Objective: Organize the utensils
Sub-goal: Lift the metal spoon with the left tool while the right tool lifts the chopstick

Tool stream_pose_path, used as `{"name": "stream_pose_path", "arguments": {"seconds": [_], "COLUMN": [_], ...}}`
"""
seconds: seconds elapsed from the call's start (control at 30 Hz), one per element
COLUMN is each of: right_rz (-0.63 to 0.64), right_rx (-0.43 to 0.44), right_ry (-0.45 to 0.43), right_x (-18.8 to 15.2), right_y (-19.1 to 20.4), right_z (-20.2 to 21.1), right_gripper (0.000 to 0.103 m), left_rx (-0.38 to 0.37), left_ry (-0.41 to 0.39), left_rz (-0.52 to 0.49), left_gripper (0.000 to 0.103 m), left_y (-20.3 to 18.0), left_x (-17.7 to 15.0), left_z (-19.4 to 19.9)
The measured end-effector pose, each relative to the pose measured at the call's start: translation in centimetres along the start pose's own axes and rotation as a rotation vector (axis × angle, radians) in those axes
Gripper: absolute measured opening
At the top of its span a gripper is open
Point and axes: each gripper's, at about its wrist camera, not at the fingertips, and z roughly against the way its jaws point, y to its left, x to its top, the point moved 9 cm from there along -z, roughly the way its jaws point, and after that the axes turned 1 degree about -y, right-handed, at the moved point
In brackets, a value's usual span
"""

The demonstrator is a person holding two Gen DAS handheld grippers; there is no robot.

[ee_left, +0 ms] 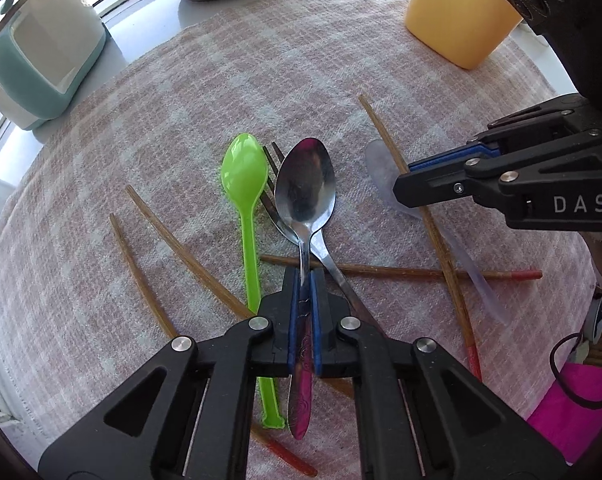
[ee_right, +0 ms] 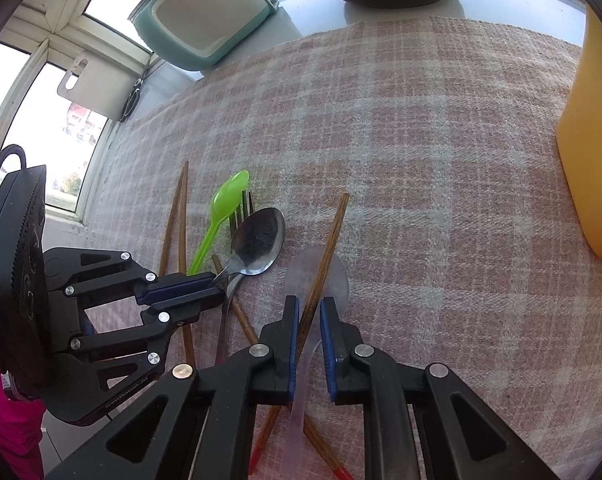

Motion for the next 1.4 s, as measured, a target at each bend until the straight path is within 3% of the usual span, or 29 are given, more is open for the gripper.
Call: {"name": "stream_pose_path", "arguments": {"seconds": [0.47, 0.73, 1.1, 1.23, 1.33, 1.4], "right_rz": [0.031, 0.057, 0.079, 0.08, 0.08, 0.078], "right_rx": [-0.027, -0.017, -0.009, -0.002, 0.004, 0.006], "right_ry": [-0.031, -0.107, -0.134, -0.14, -0.145, -0.149], "right_x": [0.0, -0.4, -1.8, -2.3, -2.5, -2.5], "right_y": [1.3, 2.3, 2.1, 2.0, 1.8, 1.7], "right_z": [-0.2, 2.5, 4.5, 5.0, 5.5, 5.8], "right_gripper": [0.003, 0.003, 0.003, 0.003, 0.003, 0.003], "left_rx": [-0.071, -0.108, -0.089, -0.025, -0.013, 0.005], "left_ry": [-0.137, -0.227, -0.136, -0.115, -0.106, -0.102], "left_rz": [0.219, 0.339, 0.322, 0.305, 0.298, 0.289], "left_gripper": [0.003, 0.003, 0.003, 0.004, 0.024, 0.028], "left_y": [2.7, 1.0, -0.1, -0.3, -0.2, 0.1], "left_x": [-2.7, -3.5, -4.9, -4.7, -4.3, -3.8], "left_z": [2.8, 5.2, 2.9, 2.2, 2.0, 1.8]}}
